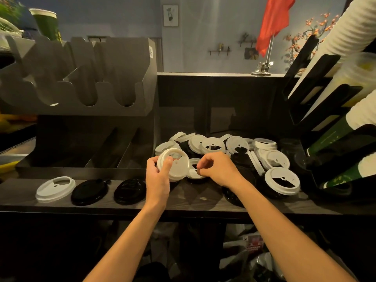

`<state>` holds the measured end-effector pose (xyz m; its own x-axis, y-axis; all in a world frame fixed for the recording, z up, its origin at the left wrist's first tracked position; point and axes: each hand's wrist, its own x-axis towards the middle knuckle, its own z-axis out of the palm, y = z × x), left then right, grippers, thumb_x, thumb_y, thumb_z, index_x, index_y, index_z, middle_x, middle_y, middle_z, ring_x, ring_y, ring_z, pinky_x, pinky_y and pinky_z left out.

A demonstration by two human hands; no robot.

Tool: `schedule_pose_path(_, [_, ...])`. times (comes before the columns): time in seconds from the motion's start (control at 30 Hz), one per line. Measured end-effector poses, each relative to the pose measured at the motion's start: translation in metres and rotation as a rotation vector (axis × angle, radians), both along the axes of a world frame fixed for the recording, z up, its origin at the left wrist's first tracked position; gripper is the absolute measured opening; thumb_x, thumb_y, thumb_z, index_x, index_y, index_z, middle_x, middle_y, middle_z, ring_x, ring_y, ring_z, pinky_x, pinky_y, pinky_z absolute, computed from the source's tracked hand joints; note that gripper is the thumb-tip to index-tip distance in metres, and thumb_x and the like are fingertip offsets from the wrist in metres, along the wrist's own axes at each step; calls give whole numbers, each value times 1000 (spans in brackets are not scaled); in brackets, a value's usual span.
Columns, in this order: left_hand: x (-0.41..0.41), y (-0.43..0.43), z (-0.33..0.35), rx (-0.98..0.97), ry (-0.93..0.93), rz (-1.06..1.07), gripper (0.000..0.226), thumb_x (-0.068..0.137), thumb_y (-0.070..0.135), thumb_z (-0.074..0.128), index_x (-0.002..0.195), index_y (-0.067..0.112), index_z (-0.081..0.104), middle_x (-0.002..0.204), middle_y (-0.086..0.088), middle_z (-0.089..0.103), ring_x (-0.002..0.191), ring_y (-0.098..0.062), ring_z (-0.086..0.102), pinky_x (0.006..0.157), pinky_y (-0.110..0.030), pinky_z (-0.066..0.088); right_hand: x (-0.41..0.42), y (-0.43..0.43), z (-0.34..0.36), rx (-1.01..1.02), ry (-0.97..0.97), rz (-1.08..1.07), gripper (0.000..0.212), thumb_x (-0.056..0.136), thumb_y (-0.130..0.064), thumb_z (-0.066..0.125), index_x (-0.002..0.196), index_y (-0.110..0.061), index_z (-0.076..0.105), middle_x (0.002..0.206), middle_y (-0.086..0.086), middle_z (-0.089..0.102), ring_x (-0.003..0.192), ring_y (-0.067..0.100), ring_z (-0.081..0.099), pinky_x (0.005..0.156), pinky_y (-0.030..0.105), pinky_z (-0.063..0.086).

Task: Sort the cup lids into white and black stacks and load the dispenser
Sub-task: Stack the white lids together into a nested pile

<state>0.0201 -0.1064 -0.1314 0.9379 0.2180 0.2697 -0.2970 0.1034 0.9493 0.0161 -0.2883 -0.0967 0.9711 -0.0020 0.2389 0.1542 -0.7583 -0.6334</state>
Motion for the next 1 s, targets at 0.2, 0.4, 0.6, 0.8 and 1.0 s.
schedule_pose_path(0.2, [2,1,0,9,23,-1,31,99,34,65,123,18,52,109,0,63,97,-13,64,65,-13,49,-3,8,1,-401,77,14,25,90,-40,71,113,-29,74,109,-7,66,99,15,62,81,33,52])
schedule_pose_path(0.4, [2,2,-2,-8,26,-6,38,98,33,65,127,12,52,112,-4,64,96,-14,65,63,-10,50,0,7,1,-174,65,-53,10,91,-33,67,96,-30,75,96,-12,71,92,12,64,83,38,56])
schedule_pose_path(0.6, [3,0,-3,-11,32,-19,38,98,34,65,127,13,52,115,-6,64,101,-18,65,73,-17,49,2,4,1,30,-22,-78,5,91,-24,70,94,-27,70,91,-11,68,88,9,64,85,38,57])
schedule_pose_path(0.8, [3,2,-3,-12,41,-19,40,98,36,66,128,14,52,116,-6,64,102,-19,65,71,-17,49,0,10,-1,109,45,-34,31,86,-8,73,114,-22,73,98,-4,67,91,10,62,87,31,54])
schedule_pose_path(1.0, [2,3,-3,-14,45,-7,39,98,34,66,127,12,52,114,-6,64,98,-15,65,62,-8,50,0,13,1,283,-16,-88,18,89,-20,75,106,-19,74,94,-2,70,91,16,65,82,33,55])
